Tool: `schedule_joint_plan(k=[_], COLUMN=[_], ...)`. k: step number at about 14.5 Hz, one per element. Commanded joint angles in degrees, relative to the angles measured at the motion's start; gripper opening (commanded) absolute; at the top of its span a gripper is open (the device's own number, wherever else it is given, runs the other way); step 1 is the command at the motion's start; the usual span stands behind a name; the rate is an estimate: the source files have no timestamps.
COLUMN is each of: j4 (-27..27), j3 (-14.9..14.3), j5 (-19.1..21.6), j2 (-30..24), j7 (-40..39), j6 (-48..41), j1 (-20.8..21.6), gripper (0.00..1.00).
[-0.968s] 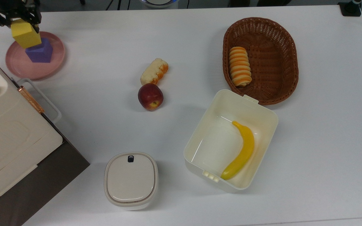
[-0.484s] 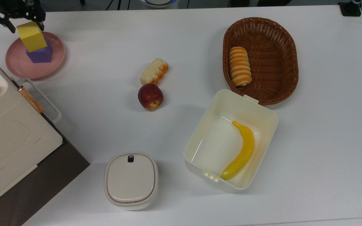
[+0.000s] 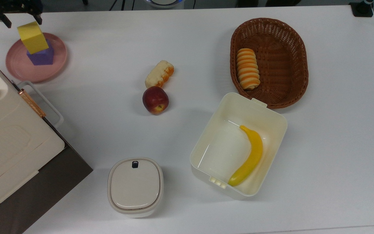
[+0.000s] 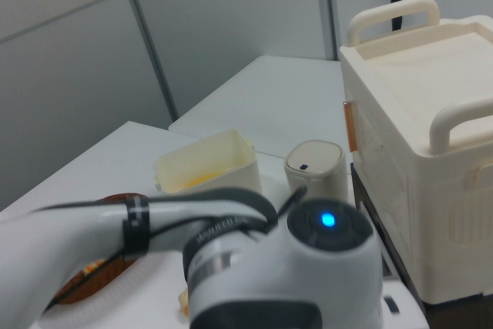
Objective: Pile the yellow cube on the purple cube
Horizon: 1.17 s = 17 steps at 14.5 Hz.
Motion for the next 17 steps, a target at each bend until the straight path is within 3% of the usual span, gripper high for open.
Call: schedule_joint_plan(k=[1,6,10,12,15,17], j4=[3.14,3.32,4.11,5.77,9.46,10.26], j3=[0.36,2.12,2.04,2.12,2.12,1.95], j5=[0.73,0.73,0.55,-2.07,-6.73,-7.97], j2=[-2.13,-3.01,-3.45,-5.11,-5.91,-7.4], j7=[3.55,26.39,36.68,45.73,51.56,51.05], j6=[-6.57,-6.68,-7.29,-8.6,-16.05,-19.41], j1=[5.18,19.77,29.44,34.72,40.08,41.24], gripper=[1.0,1.0,1.0,1.0,1.0,1.0])
